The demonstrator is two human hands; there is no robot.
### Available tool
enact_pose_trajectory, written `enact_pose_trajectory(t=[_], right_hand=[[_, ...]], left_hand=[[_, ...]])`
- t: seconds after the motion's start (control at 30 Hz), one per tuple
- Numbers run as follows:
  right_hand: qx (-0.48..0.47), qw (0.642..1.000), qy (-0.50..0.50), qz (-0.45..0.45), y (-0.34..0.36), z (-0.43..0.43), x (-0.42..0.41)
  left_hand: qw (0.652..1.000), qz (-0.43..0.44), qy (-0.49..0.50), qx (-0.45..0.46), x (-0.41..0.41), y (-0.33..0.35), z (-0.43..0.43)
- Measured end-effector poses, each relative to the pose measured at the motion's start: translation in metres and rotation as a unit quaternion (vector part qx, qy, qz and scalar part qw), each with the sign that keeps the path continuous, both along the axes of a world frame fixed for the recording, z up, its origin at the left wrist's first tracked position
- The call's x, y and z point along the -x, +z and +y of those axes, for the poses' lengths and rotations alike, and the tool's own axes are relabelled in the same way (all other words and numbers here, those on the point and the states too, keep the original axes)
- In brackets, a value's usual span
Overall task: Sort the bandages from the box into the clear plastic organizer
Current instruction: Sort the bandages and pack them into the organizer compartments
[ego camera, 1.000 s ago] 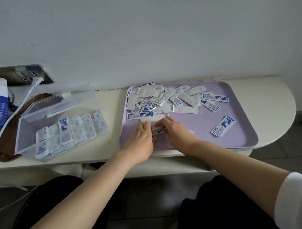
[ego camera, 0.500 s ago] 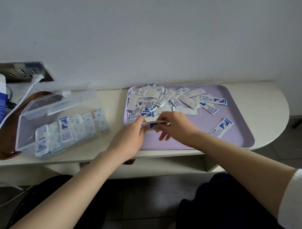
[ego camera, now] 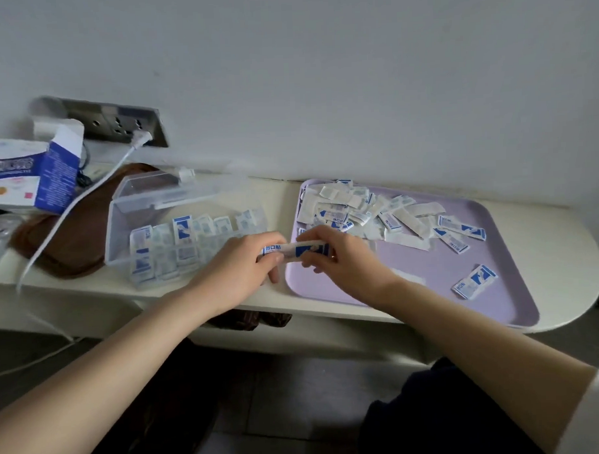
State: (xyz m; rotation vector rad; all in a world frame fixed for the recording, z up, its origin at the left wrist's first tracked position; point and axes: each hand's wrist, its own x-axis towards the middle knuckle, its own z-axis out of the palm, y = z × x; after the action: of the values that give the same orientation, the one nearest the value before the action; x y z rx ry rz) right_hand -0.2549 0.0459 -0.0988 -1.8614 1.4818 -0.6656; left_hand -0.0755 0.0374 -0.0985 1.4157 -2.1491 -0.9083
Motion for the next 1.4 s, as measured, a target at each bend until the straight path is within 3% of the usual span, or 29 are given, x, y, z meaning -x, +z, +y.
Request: enact_pose_trajectory(t=[0.07, 0.13, 0.3, 0.43, 0.67, 0.73, 0.8, 0.87, 0.93, 1.13, 1.33, 1.4], right_hand=[[-0.02, 0.999, 0.032, -0.021, 0.001, 0.004, -0.014], [-0.051, 0.997, 0.052, -0.015, -0.001, 0.008, -0.026], [-0.141, 0.988, 0.063, -0.013, -0.004, 0.013, -0.052], [-0.199, 0.976, 0.072, -0.041, -0.01, 0.013, -0.069], [-0.267, 0.957, 0.048, -0.106, -0.012, 0.013, -0.076], [-0.201, 0.976, 0.05, -0.061, -0.016, 0.015, -0.078], [-0.073, 0.994, 0.076, 0.038, -0.019, 0.018, -0.076], [0.023, 0.99, 0.11, 0.09, -0.021, 0.022, -0.074], [0.052, 0.984, 0.135, 0.109, -0.02, 0.024, -0.073], [-0.021, 0.985, 0.125, 0.113, -0.008, 0.022, -0.072], [-0.084, 0.991, 0.101, 0.026, 0.0, 0.019, -0.073], [-0.076, 0.99, 0.109, 0.04, 0.003, 0.019, -0.08]], left_hand=[[0.999, -0.031, -0.01, 0.03, -0.012, 0.002, 0.005], [0.989, -0.121, -0.025, 0.088, -0.023, 0.002, 0.012], [0.917, -0.275, -0.049, 0.284, -0.048, -0.012, 0.026], [0.906, -0.309, -0.066, 0.28, -0.064, -0.019, 0.023], [0.9, -0.34, -0.101, 0.254, -0.074, -0.021, 0.028], [0.905, -0.341, -0.093, 0.239, -0.077, -0.018, 0.029], [0.907, -0.342, -0.089, 0.228, -0.079, -0.019, 0.028], [0.906, -0.349, -0.092, 0.22, -0.081, -0.021, 0.029], [0.9, -0.357, -0.103, 0.227, -0.083, -0.024, 0.03], [0.877, -0.382, -0.118, 0.268, -0.081, -0.02, 0.037], [0.879, -0.287, -0.115, 0.364, -0.084, -0.009, 0.04], [0.873, -0.268, -0.113, 0.391, -0.088, -0.005, 0.04]])
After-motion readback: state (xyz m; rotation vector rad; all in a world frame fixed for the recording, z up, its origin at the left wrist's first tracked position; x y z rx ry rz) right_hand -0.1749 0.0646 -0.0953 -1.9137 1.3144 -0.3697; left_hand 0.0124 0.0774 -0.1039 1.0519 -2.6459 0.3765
